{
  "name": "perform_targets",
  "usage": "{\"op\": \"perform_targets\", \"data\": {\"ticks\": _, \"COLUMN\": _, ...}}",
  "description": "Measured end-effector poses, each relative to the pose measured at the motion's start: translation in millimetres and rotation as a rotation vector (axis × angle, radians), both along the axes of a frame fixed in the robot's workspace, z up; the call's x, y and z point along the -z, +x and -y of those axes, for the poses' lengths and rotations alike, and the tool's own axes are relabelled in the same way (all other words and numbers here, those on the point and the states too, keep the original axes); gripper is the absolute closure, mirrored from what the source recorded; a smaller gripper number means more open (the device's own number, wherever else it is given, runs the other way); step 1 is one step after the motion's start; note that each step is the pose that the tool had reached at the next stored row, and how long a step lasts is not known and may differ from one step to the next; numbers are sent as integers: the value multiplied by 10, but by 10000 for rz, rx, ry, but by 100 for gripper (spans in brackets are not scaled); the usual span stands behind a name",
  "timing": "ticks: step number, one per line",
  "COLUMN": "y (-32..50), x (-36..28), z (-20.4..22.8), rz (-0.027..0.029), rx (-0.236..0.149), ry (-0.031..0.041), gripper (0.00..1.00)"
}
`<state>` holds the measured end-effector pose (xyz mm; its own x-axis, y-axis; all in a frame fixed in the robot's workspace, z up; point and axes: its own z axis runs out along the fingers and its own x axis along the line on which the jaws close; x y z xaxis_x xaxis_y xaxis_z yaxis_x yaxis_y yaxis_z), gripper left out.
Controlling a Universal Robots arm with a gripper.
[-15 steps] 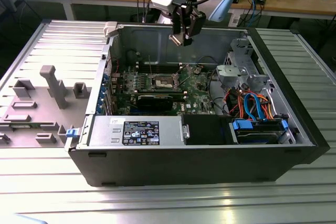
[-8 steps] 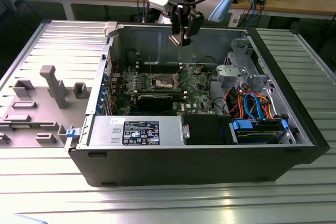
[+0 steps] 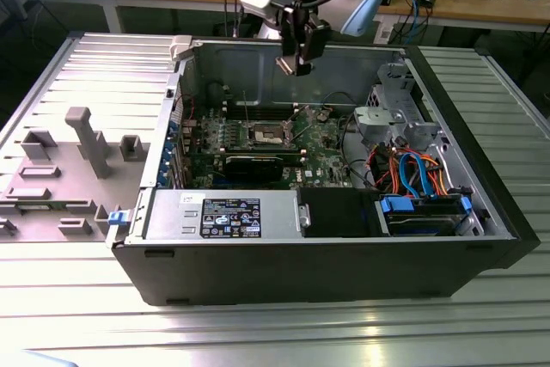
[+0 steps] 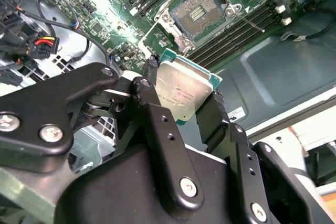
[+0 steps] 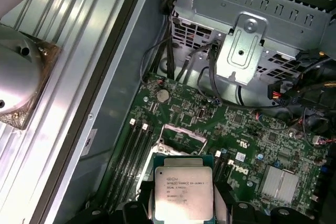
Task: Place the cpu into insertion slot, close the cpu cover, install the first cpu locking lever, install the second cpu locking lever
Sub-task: 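Place the cpu into insertion slot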
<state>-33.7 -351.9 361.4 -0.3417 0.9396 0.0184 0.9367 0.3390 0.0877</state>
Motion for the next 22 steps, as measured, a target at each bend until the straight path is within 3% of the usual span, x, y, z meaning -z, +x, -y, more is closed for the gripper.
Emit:
{"op": "perform_targets", "data": {"ticks": 2, "y": 0, "x": 0, "z": 0, "rz": -1, "rx": 143, "ry": -1, "gripper": 46}}
{"op": "perform_targets", "data": {"ticks": 16, "y": -4, "x": 1, "z": 0, "rz": -1, "rx": 159, "ry": -1, "gripper": 46}}
{"op": "perform_targets", "data": {"ticks": 22, "y": -14, "x": 28, "z": 0, "rz": -4, "rx": 559, "ry": -1, "gripper": 46}}
